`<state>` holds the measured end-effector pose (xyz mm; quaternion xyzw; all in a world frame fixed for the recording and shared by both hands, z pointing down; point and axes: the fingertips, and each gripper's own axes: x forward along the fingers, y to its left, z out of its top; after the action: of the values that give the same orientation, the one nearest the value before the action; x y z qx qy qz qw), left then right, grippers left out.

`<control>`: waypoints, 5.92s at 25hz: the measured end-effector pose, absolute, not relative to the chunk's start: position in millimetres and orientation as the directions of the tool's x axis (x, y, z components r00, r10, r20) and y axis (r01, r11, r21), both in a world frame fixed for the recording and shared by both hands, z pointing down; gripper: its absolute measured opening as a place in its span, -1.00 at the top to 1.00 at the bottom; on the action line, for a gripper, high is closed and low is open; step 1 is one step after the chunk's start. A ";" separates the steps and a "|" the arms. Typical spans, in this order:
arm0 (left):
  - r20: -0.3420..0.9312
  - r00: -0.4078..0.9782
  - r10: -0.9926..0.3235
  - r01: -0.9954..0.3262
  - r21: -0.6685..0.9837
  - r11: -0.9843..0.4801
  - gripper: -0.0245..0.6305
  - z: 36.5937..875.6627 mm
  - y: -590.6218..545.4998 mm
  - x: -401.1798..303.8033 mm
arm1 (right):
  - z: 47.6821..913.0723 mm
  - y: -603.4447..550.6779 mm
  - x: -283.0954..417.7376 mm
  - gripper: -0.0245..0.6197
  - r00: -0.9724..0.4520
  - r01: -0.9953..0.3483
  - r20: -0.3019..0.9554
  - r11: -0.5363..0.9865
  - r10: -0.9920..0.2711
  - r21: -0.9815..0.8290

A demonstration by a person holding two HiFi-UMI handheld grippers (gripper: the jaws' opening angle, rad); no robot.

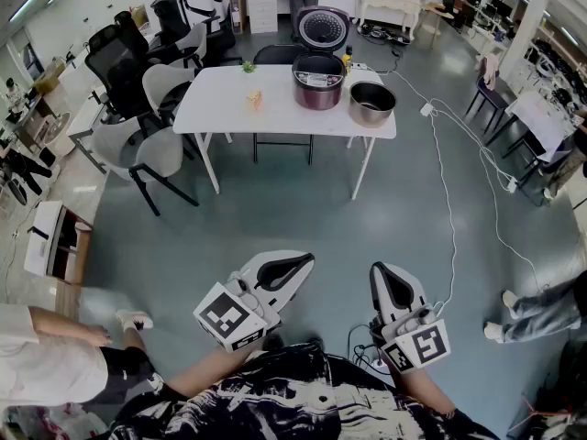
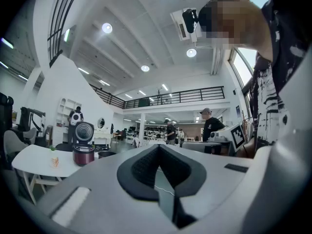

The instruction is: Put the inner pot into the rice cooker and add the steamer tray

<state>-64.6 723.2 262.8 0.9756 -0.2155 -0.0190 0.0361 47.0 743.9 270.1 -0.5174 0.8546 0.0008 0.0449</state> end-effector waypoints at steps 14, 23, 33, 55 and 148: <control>-0.021 0.904 -0.426 -0.423 0.085 -0.902 0.91 267.1 713.0 -68.2 | 273.1 732.4 44.7 0.93 -0.463 -0.882 -0.091 0.469 -0.882 -0.054; -0.030 0.896 -0.442 -0.438 0.090 -0.894 0.91 270.7 708.2 -72.2 | 272.9 715.7 41.7 -0.71 -0.469 -0.871 -0.145 0.484 -0.871 -0.090; -0.016 0.874 -0.485 -0.481 0.102 -0.871 0.91 284.6 679.9 -37.9 | 294.8 699.7 75.5 -0.71 -0.519 -0.846 -0.086 0.526 -0.850 -0.086; -0.039 0.904 -0.425 -0.418 0.126 -0.900 0.91 300.1 396.0 -59.6 | 290.1 416.2 43.1 -0.71 -0.517 -0.853 -0.094 0.521 -0.851 -0.023; -0.020 0.905 -0.425 -0.416 0.165 -0.894 0.91 307.9 -137.2 45.5 | 694.7 -107.7 459.5 0.90 -0.071 -0.969 0.990 -0.226 -0.119 -0.097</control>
<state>45.5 -137.2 307.9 0.9728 -0.2161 -0.0275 0.0785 459.5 -107.7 694.7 -0.5601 0.4857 -0.5473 -0.3884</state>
